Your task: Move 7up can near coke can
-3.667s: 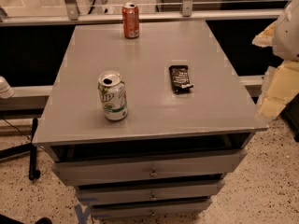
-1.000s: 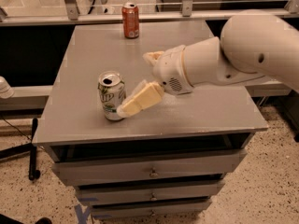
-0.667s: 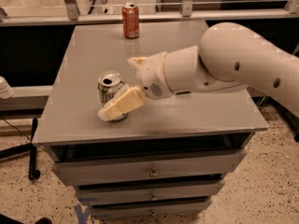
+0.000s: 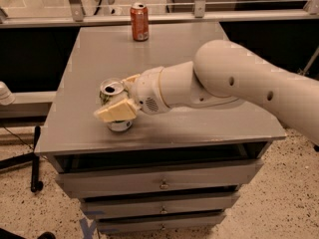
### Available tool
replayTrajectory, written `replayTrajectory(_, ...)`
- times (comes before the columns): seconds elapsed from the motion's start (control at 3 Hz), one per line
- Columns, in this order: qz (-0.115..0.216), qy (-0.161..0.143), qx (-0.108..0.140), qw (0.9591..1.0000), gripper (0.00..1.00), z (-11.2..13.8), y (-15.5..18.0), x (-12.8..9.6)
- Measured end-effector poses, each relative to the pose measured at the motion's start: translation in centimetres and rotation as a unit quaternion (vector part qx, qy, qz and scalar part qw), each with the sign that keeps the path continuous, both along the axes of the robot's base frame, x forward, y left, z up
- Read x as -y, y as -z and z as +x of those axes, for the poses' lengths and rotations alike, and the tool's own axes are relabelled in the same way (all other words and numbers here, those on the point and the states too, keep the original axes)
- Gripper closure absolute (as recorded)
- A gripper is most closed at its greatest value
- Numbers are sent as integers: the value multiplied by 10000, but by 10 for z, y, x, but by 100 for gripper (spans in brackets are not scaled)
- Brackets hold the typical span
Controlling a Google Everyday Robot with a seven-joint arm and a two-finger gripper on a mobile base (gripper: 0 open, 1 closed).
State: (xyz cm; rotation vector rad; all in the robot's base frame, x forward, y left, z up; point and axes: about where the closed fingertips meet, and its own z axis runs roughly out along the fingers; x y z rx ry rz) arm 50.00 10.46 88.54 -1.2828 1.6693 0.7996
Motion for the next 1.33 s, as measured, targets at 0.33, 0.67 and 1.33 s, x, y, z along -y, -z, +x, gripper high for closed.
replayTrajectory(0.33,-59,141,22,9999,62,11,-3,14)
replayTrajectory(0.67,-209,549,182,9981,86,42,-18,71)
replayTrajectory(1.33,-245,1413,513,9883,100,86,-77,178)
